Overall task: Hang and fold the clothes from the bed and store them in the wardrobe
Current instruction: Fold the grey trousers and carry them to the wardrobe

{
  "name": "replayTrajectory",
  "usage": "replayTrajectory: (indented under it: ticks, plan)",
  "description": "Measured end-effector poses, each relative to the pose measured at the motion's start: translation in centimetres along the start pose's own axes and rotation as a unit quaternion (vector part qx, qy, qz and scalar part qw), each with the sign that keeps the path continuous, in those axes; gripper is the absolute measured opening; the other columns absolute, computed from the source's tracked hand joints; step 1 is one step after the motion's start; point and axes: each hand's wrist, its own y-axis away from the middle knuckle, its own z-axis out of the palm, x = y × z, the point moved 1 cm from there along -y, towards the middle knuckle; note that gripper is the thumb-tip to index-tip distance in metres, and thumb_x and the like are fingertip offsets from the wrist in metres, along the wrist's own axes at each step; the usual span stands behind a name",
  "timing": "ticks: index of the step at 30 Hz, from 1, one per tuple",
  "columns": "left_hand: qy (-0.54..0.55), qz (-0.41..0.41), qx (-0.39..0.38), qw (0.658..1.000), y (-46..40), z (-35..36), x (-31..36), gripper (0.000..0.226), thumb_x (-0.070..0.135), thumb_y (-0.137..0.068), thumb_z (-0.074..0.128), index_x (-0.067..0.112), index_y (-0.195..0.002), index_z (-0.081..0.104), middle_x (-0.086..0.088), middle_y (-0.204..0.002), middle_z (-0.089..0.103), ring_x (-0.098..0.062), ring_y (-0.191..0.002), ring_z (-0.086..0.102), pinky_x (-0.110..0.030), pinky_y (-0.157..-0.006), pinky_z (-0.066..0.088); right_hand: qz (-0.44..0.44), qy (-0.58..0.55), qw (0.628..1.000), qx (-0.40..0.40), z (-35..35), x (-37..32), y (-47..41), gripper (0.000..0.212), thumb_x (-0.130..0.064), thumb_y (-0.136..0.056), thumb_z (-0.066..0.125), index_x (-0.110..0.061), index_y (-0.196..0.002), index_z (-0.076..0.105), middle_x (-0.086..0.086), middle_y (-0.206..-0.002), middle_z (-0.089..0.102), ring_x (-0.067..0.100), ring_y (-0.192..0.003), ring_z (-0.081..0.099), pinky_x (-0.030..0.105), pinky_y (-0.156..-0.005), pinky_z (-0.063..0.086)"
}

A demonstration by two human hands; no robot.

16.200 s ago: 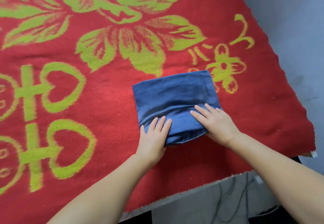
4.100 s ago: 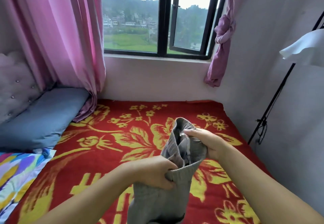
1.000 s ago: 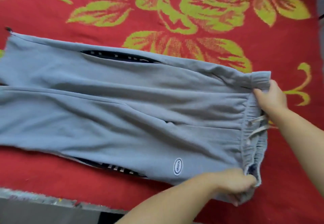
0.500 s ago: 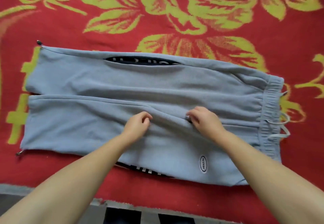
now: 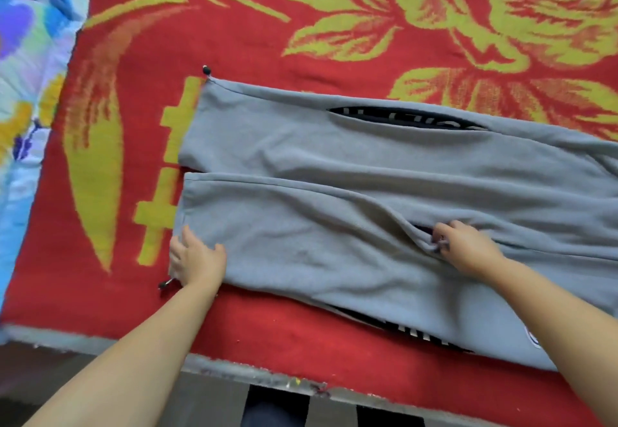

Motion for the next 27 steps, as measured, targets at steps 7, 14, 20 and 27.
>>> replayTrajectory:
  ticks: [7, 14, 20, 27]
  plan:
    - [0.079, 0.098, -0.169, 0.978, -6.7, -4.0, -4.7, 0.028, 0.008, -0.094, 0.056, -0.007, -0.118, 0.057, -0.025, -0.116, 0.063, -0.035, -0.108, 0.060, -0.038, -0.084, 0.045, 0.281, -0.245, 0.888, 0.269, -3.1, -2.7, 0.0, 0.022, -0.009, -0.094, 0.047, -0.003, -0.115, 0.052, 0.030, -0.125, 0.048, 0.048, -0.113, 0.049, 0.053, -0.094, 0.040]
    - [0.005, 0.142, -0.109, 0.984, -10.3, -6.8, -7.7, 0.027, 0.021, -0.096, 0.059, -0.004, -0.087, 0.065, -0.028, -0.091, 0.067, -0.041, -0.090, 0.062, -0.036, -0.066, 0.032, -0.144, -0.054, 0.956, 0.251, -1.5, -16.3, 4.6, 0.041, -0.007, -0.075, 0.077, 0.001, -0.113, 0.063, 0.021, -0.112, 0.061, 0.044, -0.099, 0.061, 0.048, -0.079, 0.051]
    - [-0.018, 0.136, -0.136, 0.981, -10.9, -5.7, -6.2, 0.032, 0.027, -0.095, 0.060, -0.004, -0.087, 0.066, -0.030, -0.096, 0.067, -0.043, -0.095, 0.061, -0.039, -0.072, 0.039, -0.161, 0.110, 0.981, -0.008, 5.3, -24.2, 7.0, 0.055, -0.030, -0.082, 0.070, -0.024, -0.131, 0.045, 0.004, -0.120, 0.051, 0.028, -0.108, 0.052, 0.036, -0.074, 0.048]
    - [-0.095, 0.143, -0.206, 0.963, -12.2, -7.3, -9.5, 0.022, 0.025, -0.091, 0.067, 0.003, -0.086, 0.066, -0.020, -0.090, 0.068, -0.037, -0.089, 0.063, -0.036, -0.067, 0.037, -0.202, 0.012, 0.974, -0.105, 7.2, -23.5, 7.7, 0.032, -0.013, -0.088, 0.043, -0.014, -0.120, 0.047, 0.010, -0.116, 0.050, 0.033, -0.108, 0.051, 0.041, -0.077, 0.042]
